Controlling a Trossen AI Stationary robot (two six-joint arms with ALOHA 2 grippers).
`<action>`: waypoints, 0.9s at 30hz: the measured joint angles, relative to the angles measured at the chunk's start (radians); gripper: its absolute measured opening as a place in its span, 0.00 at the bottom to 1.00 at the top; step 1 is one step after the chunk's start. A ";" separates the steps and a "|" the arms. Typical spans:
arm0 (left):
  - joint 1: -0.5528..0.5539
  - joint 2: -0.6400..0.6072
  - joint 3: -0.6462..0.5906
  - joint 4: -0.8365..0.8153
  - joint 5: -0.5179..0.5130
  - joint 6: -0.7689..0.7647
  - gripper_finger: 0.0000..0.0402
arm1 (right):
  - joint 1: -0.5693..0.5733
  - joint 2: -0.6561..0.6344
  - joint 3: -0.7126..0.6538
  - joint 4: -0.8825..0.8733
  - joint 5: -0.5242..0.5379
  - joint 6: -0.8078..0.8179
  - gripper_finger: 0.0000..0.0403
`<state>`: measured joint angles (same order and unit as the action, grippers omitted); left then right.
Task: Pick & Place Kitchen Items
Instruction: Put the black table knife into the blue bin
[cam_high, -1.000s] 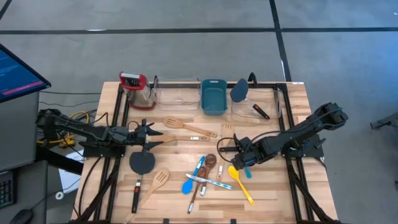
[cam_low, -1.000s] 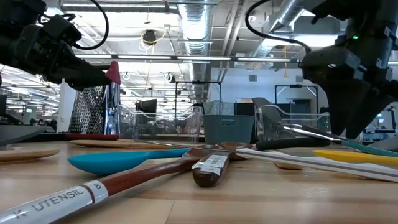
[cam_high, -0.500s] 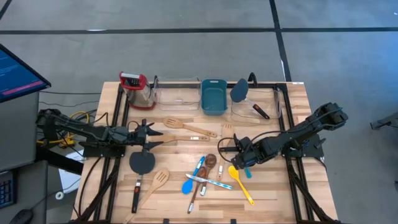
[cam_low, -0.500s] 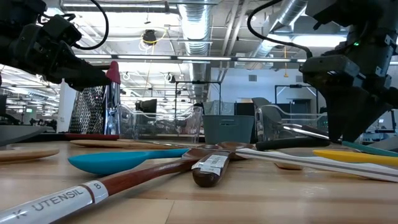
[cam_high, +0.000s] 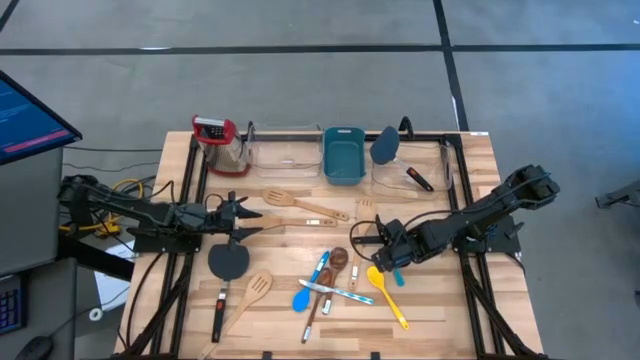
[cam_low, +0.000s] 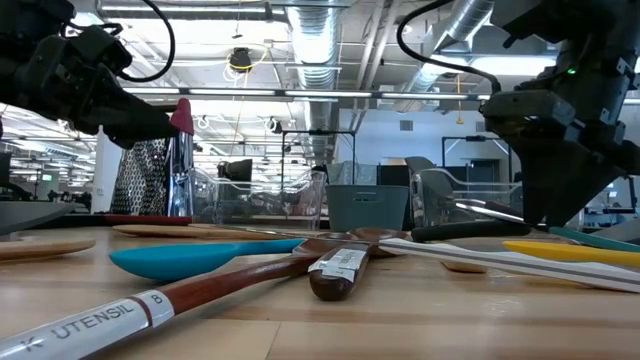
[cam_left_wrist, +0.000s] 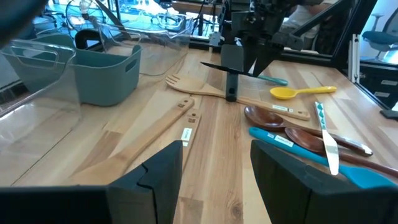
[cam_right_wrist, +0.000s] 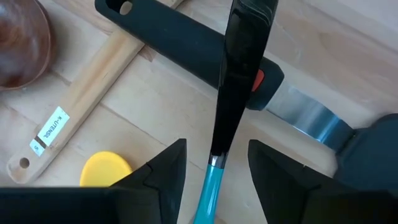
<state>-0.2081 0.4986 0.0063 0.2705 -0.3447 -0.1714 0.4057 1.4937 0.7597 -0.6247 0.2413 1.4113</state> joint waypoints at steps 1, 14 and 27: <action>0.000 0.000 0.000 0.000 0.000 -0.001 0.44 | 0.001 0.000 0.000 0.000 0.000 0.000 0.41; 0.000 0.000 0.000 0.000 -0.005 -0.002 0.44 | 0.039 0.000 0.000 -0.002 0.034 -0.005 0.41; 0.000 0.000 0.000 -0.001 -0.003 -0.002 0.44 | 0.039 0.000 -0.095 0.138 0.047 -0.005 0.40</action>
<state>-0.2085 0.4988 0.0067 0.2699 -0.3481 -0.1738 0.4450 1.4940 0.6643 -0.4865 0.2878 1.4063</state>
